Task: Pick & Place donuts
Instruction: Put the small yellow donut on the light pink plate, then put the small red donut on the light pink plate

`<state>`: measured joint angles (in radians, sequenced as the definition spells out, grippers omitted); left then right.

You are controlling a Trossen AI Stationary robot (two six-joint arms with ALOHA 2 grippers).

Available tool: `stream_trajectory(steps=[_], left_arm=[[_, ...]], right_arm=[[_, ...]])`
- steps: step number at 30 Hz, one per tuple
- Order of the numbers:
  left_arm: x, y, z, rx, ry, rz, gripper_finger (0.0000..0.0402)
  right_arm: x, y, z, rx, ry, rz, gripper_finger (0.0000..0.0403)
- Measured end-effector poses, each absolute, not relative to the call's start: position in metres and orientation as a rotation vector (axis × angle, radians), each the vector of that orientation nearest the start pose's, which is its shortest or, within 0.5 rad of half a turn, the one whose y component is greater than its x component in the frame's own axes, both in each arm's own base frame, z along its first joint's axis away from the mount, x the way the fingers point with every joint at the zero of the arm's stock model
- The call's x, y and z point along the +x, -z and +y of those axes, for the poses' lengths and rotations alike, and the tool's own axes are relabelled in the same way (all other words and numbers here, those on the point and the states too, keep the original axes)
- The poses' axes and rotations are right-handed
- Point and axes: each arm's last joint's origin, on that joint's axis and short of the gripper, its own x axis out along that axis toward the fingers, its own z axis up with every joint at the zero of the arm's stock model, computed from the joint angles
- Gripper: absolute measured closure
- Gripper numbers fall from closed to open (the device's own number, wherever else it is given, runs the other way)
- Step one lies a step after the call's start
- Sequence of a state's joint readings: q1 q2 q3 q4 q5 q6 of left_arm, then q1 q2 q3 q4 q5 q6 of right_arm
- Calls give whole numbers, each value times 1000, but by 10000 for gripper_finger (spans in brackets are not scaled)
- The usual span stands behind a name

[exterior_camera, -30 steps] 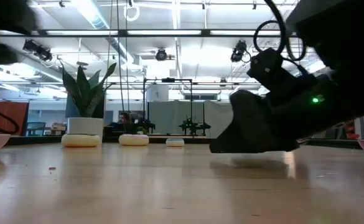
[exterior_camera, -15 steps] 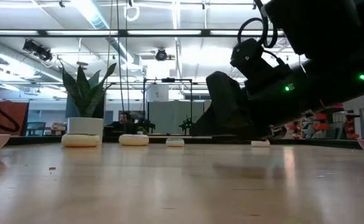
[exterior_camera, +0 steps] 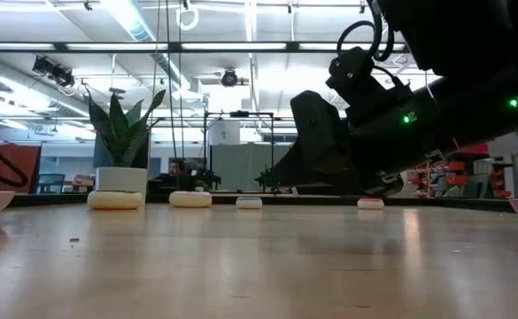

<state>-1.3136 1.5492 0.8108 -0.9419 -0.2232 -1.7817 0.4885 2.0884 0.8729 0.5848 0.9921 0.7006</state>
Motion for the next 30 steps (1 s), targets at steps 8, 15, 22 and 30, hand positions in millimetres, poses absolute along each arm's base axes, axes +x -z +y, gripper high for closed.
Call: stream_trajectory(steps=[8, 15, 22, 30], left_arm=[[62, -165, -207, -252, -448, 1387, 86], [72, -217, -193, -162, -465, 1143, 67], [88, -228, -187, -128, -374, 612, 67], [125, -179, -164, 11, -435, 464, 67]], right_arm=[[330, -75, 148, 253, 584, 289, 113], [329, -75, 150, 260, 573, 292, 113], [326, -75, 156, 269, 558, 291, 113], [322, -91, 147, 233, 559, 389, 113]])
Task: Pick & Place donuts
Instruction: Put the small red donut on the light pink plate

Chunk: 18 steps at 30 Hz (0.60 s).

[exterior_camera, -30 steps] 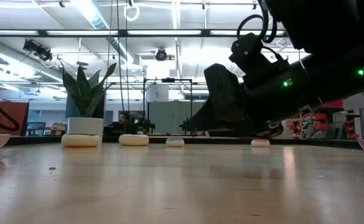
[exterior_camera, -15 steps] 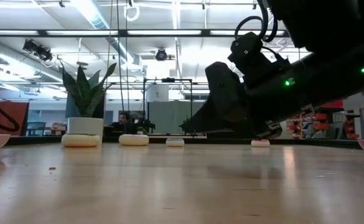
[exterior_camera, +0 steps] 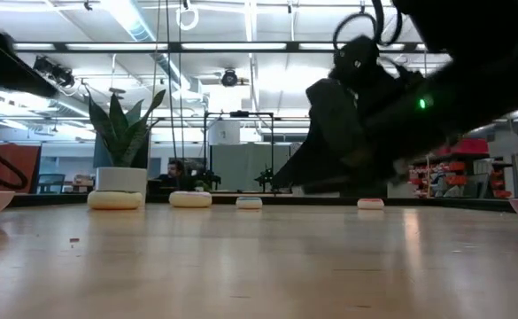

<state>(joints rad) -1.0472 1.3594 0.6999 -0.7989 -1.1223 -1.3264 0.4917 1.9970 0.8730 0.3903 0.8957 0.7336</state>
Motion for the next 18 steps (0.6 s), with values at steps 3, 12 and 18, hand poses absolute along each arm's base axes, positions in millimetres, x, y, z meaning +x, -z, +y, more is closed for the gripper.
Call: stream_trajectory(steps=[3, 12, 18], left_arm=[[142, -165, -152, 70, -453, 493, 67], [204, -154, -116, 143, -259, 571, 67], [225, -152, -74, 161, -284, 543, 67]], right_arm=[[312, -119, 126, 106, 604, 513, 113], [280, -170, 26, -92, 622, 867, 113], [262, -158, -35, -66, 707, 875, 113]])
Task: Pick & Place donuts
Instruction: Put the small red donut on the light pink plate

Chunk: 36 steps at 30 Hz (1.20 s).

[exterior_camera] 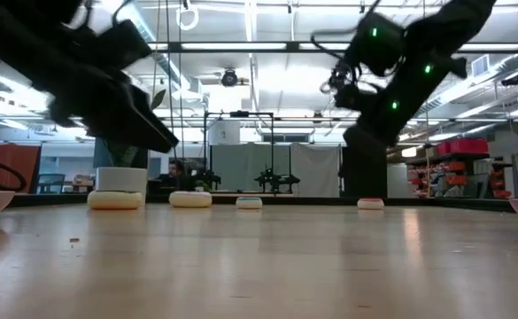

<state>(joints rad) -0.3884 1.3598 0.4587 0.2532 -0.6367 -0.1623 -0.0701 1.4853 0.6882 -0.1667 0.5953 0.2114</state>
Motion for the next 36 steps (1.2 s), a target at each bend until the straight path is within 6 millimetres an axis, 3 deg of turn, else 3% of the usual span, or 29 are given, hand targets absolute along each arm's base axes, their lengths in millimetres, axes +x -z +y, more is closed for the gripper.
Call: stream_trajectory(steps=[4, 11, 19, 24, 36], left_arm=[[229, -149, -53, 164, -354, 536, 67], [233, -151, -38, 196, -398, 528, 67], [237, -157, -38, 229, -387, 475, 67], [237, -157, -38, 226, -388, 469, 67], [238, -158, -38, 221, -388, 456, 67]], right_arm=[[238, -148, -65, 79, 986, 821, 113], [215, -128, -94, 263, 1081, 762, 113], [215, -130, -113, 294, 945, 692, 103], [210, -129, -123, 285, 973, 705, 103], [217, -99, -123, 263, 907, 823, 110]])
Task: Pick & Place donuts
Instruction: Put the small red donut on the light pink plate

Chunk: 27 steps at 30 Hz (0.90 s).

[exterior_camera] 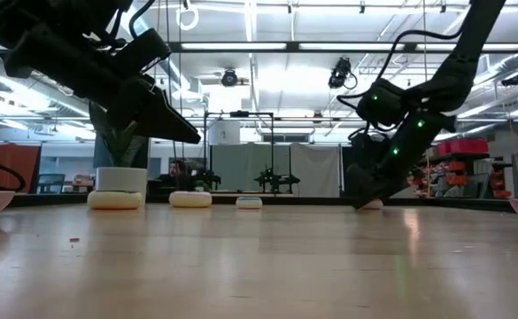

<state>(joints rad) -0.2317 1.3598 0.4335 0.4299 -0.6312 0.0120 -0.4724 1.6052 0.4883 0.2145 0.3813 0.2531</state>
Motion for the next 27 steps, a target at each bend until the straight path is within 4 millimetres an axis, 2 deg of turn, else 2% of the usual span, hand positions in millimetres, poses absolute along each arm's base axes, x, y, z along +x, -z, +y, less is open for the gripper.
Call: stream_trajectory(steps=[5, 14, 19, 27], left_arm=[[237, -158, -40, 222, -384, 456, 67], [228, -157, -59, 262, -352, 484, 67], [212, -161, -69, 260, -408, 507, 67], [190, -170, -79, 179, -370, 520, 67]], right_arm=[[219, -97, -120, 241, 896, 834, 151], [235, -104, -100, 152, 766, 820, 272], [262, -124, -73, 131, 588, 737, 312], [318, -173, -5, 48, 280, 559, 331]])
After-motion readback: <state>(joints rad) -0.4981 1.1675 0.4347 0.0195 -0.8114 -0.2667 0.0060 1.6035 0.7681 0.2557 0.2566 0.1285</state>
